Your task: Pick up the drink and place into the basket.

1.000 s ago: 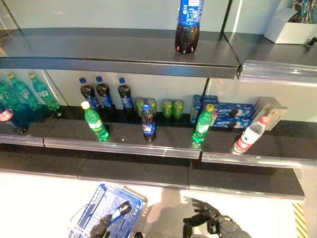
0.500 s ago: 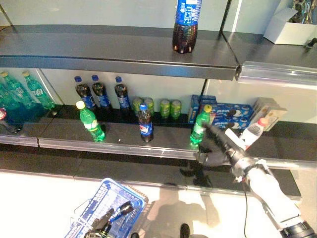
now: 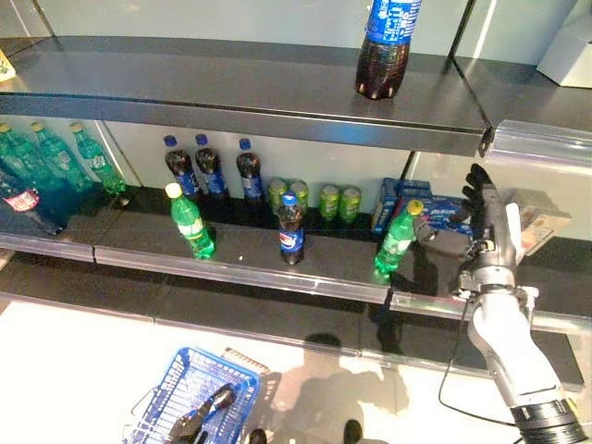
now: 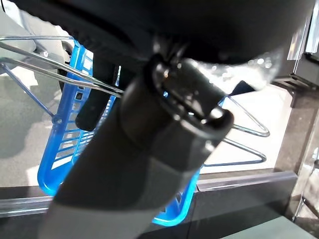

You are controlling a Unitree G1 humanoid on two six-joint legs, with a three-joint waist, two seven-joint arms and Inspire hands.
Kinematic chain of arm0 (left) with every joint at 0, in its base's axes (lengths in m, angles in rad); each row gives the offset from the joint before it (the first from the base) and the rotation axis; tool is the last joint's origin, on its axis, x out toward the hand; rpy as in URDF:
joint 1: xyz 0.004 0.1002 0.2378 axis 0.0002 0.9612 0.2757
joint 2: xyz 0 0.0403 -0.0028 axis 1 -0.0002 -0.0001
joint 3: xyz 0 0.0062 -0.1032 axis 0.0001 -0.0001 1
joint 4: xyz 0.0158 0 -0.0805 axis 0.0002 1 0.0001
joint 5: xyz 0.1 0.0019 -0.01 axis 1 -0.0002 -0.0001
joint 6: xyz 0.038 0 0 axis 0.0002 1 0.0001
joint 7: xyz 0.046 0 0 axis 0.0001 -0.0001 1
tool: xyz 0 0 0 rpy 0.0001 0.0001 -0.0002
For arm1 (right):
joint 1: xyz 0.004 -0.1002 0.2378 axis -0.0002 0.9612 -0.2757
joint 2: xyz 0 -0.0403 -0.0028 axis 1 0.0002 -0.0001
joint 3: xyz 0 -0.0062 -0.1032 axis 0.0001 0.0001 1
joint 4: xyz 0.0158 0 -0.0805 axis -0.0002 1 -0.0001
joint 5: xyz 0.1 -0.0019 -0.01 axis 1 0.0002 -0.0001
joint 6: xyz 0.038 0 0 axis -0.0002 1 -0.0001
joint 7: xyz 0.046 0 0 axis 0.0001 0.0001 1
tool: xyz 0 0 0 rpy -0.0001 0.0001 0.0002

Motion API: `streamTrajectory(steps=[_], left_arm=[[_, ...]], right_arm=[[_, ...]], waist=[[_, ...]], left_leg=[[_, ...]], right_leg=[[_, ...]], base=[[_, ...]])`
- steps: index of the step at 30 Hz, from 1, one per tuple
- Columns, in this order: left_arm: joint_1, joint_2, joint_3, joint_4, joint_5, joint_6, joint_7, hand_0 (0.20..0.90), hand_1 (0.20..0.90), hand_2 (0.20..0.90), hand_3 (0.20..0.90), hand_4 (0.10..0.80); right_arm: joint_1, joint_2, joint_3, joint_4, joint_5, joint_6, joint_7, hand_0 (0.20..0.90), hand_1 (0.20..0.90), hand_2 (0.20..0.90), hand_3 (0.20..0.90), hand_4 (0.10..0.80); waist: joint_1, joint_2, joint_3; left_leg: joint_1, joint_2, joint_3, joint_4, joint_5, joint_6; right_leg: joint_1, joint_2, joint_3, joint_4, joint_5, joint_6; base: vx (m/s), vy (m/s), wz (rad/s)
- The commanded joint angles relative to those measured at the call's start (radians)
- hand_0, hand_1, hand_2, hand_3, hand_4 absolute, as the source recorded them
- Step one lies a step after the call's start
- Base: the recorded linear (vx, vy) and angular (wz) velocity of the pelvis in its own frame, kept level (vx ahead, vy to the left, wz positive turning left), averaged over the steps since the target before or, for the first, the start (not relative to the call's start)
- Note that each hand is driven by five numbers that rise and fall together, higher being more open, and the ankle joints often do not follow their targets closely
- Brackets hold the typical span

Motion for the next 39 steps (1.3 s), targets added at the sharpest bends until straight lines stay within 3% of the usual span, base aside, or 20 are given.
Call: streamTrajectory(steps=[1,7,18,32,39], left_arm=[[-0.065,-0.002,-0.069,-0.088,0.010,-0.066,-0.032,0.300,0.300,0.300,0.200,0.100],[-0.095,0.004,-0.114,-0.134,-0.028,-0.073,-0.011,0.300,0.300,0.300,0.200,0.100],[-0.069,-0.020,-0.176,-0.171,-0.039,-0.092,-0.042,0.300,0.300,0.300,0.200,0.100],[-0.164,0.021,-0.245,-0.205,-0.089,-0.111,-0.066,0.300,0.300,0.300,0.200,0.100],[-0.191,0.024,-0.270,-0.236,-0.107,-0.128,-0.070,0.300,0.300,0.300,0.200,0.100]], right_arm=[[-0.163,-0.005,-0.022,-0.062,-0.035,-0.116,-0.149,0.900,0.900,0.900,0.900,0.800],[-0.207,0.041,0.025,-0.047,-0.060,-0.105,-0.224,0.900,0.900,0.900,0.900,0.800],[-0.227,0.045,0.048,-0.025,-0.034,-0.083,-0.254,0.900,0.900,0.900,0.900,0.800],[-0.518,0.045,0.067,0.048,-0.020,-0.054,-0.408,0.900,0.900,0.900,0.900,0.800],[-0.601,0.044,0.068,0.083,0.002,-0.054,-0.453,0.900,0.900,0.900,0.900,0.800]], waist=[[0.019,-0.005,0.057],[0.013,0.011,0.143],[0.016,0.043,0.203],[0.052,0.059,0.349],[0.059,0.072,0.382]], left_leg=[[-0.092,-0.003,0.020,0.234,-0.120,0.030],[-0.167,-0.017,-0.001,0.294,-0.120,0.037],[-0.204,-0.039,-0.020,0.330,-0.110,0.041],[-0.385,-0.052,-0.065,0.411,-0.084,0.048],[-0.450,-0.059,-0.066,0.409,-0.066,0.054]], right_leg=[[-0.087,-0.037,0.028,0.202,-0.105,-0.012],[-0.143,-0.041,0.039,0.247,-0.115,-0.029],[-0.144,-0.048,0.047,0.260,-0.120,-0.039],[-0.282,-0.051,0.042,0.310,-0.104,-0.056],[-0.353,-0.053,0.043,0.315,-0.086,-0.056]], base=[[-0.175,0.044,-0.10],[-0.116,0.016,-0.05],[0.017,0.041,-0.03],[-0.075,-0.012,0.04],[-0.031,0.007,0.02]])
